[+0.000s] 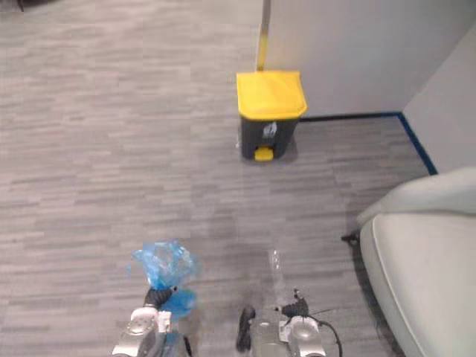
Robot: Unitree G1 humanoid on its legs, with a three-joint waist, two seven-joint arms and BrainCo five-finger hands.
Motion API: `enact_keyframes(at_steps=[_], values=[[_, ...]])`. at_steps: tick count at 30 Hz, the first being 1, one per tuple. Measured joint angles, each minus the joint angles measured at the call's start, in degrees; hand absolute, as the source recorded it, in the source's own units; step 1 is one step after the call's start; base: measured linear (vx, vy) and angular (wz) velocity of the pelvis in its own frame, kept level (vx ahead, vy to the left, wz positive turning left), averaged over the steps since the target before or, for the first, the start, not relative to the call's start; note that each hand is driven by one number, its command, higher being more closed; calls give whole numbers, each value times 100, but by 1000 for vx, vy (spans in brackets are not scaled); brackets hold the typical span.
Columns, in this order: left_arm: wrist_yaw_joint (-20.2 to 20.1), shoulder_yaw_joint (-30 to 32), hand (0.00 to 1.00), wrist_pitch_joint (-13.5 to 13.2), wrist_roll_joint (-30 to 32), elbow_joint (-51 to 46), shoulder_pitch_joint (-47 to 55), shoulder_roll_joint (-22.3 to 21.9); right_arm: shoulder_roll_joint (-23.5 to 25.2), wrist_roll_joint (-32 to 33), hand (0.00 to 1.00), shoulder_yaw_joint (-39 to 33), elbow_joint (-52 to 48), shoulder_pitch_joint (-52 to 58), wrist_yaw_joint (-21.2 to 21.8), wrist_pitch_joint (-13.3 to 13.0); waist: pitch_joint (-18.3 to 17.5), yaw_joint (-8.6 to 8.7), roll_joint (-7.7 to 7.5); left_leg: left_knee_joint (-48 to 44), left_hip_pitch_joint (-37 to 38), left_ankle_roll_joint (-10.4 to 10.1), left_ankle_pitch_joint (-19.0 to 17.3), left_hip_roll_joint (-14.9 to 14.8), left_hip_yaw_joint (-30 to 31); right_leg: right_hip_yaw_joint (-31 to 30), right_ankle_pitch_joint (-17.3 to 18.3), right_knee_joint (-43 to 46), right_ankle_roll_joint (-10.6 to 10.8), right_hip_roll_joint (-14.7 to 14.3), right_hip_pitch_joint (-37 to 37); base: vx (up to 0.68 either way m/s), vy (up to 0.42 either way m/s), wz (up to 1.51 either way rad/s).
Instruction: Gather rubbish on tea table into small bin, then transfer packed bag to large trash can.
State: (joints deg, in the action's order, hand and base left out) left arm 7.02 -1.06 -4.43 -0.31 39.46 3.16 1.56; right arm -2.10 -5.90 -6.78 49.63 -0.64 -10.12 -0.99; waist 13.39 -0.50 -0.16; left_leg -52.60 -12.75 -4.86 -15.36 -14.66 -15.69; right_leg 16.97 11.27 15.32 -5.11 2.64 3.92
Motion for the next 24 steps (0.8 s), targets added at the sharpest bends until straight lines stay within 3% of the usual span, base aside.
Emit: enact_keyframes(at_steps=[2,4,5,6,8,9,11,12,13,14,16,18,20,21,22,23,24], values=[[-9,11,100,-1,3,-56,0,-21,88,107,0,-42,-139,9,-2,0,19,-76,-18,801,-456,175,-95,84,-99,-216,29,-179,100,15,-206,353,127,-52],[-14,40,100,2,3,-47,0,-40,193,150,0,-253,-129,21,-25,-3,33,-159,-62,2107,-518,139,39,360,77,-419,82,-334,256,104,-446,410,216,-55],[-14,35,100,0,2,-25,22,-78,141,149,0,-309,-66,76,-62,-7,-24,-207,13,3261,-447,67,554,576,412,-557,162,-458,457,79,-519,339,248,-71],[-11,33,100,-3,1,63,33,-99,128,149,0,-318,95,55,-92,-3,-60,-277,2,3404,-383,84,1094,644,560,-744,266,-445,628,99,-561,450,308,-54],[0,27,100,15,2,130,53,-42,256,145,0,-317,86,148,-101,-3,-212,-254,-253,3416,-333,173,816,962,385,-830,390,-420,856,454,-597,443,242,-25],[2,-9,100,17,0,130,28,-63,270,140,0,-317,86,252,-93,1,-243,-312,-301,3333,-197,278,594,1070,160,-924,472,99,986,675,-442,438,222,-45],[8,-44,100,20,-4,127,65,-71,283,132,0,-307,82,252,-83,1,-238,-279,-273,3389,142,366,384,1170,-11,-1037,429,1204,1089,890,-75,368,209,-51],[11,-179,100,24,-27,126,112,-18,318,124,0,-306,80,271,-70,2,-234,-234,-252,3493,497,442,243,1234,-151,-1155,177,2338,1387,1073,358,478,232,-22],[19,-268,100,30,-37,125,117,55,355,82,0,-310,47,293,-44,8,-231,-171,-242,3569,734,466,172,1261,-173,-1161,111,3066,1448,1152,644,488,195,-14],[28,-273,100,34,-40,121,110,92,352,61,0,-309,5,296,-39,-8,-232,-156,-245,3649,893,481,161,1270,-171,-1084,124,3440,1413,1172,820,408,111,3],[52,-245,100,33,-100,75,72,133,354,-48,0,-311,-70,254,-19,-5,-185,-132,-164,3990,1375,483,160,1216,-87,-583,324,4021,1072,1169,1299,407,-5,6],[55,-213,100,33,-104,99,66,127,299,-50,0,-299,-92,173,7,-19,-132,-83,-83,4189,1737,482,160,1092,-71,-163,531,3660,848,1041,1593,445,-101,3],[57,-206,100,31,-105,156,27,134,238,-50,0,-265,-92,109,6,-25,-93,-32,-19,4193,1850,482,160,975,-53,5,582,3192,776,888,1761,415,-173,10],[55,-213,100,26,-108,321,-81,212,143,-50,0,-194,-68,30,3,-39,-76,64,9,4198,1996,424,140,856,117,63,206,1818,707,561,1993,473,-219,41],[50,-219,100,16,-109,366,-95,320,137,-55,0,-195,54,115,-1,-40,-136,133,-191,4202,2120,230,56,987,256,-174,-906,490,478,460,1844,477,-232,40],[60,-213,100,17,-108,541,-178,240,72,19,0,-247,122,51,11,-76,-58,112,-14,4187,2271,95,-50,844,353,-133,-962,728,172,371,1831,483,-212,16],[56,-193,100,15,-106,578,-212,230,-35,0,0,-237,159,-55,-2,-59,-64,75,63,4154,2255,78,-15,771,484,-171,-809,838,105,309,1834,429,-215,1]])
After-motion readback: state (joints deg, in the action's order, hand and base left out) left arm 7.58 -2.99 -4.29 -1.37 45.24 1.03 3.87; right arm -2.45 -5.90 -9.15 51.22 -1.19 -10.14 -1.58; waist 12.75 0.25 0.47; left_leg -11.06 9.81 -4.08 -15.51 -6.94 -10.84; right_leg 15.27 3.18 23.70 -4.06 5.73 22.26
